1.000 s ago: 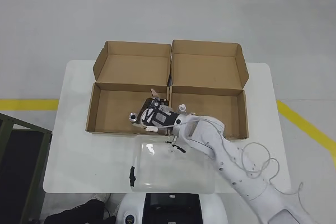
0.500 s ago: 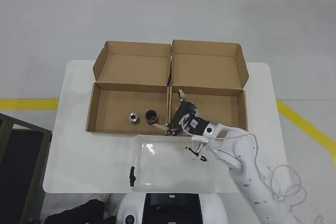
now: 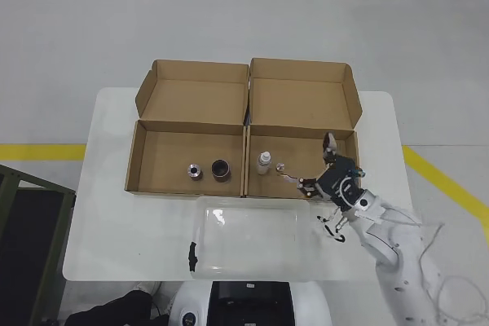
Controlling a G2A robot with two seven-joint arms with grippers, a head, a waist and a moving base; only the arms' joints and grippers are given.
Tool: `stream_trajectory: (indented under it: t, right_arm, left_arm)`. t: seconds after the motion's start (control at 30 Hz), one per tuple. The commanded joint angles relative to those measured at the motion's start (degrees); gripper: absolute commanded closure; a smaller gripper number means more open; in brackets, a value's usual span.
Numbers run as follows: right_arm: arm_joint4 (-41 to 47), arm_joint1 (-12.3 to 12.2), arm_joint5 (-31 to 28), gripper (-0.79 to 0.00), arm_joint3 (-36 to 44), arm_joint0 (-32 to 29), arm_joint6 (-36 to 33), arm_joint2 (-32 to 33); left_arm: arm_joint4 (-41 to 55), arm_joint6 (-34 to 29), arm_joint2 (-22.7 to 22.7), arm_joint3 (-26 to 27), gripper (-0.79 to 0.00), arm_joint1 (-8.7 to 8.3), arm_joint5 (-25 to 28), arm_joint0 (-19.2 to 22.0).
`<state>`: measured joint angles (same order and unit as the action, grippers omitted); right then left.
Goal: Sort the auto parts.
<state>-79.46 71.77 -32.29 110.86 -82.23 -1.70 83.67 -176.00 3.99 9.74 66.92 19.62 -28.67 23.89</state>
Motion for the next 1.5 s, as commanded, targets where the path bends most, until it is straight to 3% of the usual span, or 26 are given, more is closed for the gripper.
stream_trajectory:
  t: [0.0,0.27,0.77,1.47]
  right_arm:
    - [-0.6,-0.3,-0.6,-0.785,-0.3,-1.4,2.2,2.2]
    - [-2.0,-1.4,-0.6,-0.785,-1.3,-7.5,8.9,10.6]
    - [-0.6,-2.4,1.7,-0.785,0.5,-16.5,12.8,22.8]
    - [0.4,-2.7,2.0,-0.784,0.4,-18.5,14.6,25.5]
  left_arm:
    - [0.0,0.0,0.0,0.0,-0.785,0.00,0.0,0.0]
    - [0.0,0.0,0.0,0.0,-0.785,0.00,0.0,0.0]
    - [0.0,0.0,0.0,0.0,-0.785,0.00,0.0,0.0]
    - [0.0,0.0,0.0,0.0,-0.784,0.00,0.0,0.0]
